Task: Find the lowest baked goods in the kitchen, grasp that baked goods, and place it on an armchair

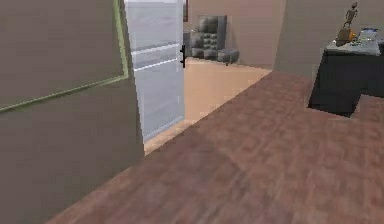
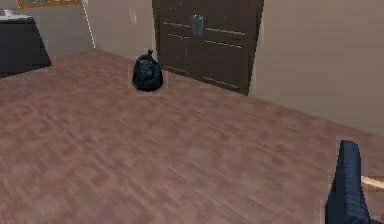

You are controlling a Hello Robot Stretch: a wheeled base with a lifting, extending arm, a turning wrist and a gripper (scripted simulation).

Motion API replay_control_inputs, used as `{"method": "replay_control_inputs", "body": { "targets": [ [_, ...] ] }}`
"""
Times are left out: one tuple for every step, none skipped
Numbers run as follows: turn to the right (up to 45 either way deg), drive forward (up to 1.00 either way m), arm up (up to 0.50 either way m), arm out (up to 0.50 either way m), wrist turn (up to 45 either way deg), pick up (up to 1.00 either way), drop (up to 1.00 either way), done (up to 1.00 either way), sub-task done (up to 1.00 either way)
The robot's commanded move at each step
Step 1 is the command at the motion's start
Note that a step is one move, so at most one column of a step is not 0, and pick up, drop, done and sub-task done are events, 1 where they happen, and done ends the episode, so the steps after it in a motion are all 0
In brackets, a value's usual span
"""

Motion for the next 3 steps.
{"method": "replay_control_inputs", "body": {
  "targets": [
    [-45.0, 0.00, 0.00, 0.00, 0.0, 0.00, 0.00, 0.00, 0.00],
    [-42.0, 0.00, 0.00, 0.00, 0.0, 0.00, 0.00, 0.00, 0.00],
    [0.0, 0.45, 0.00, 0.00, 0.0, 0.00, 0.00, 0.00, 0.00]
  ]
}}
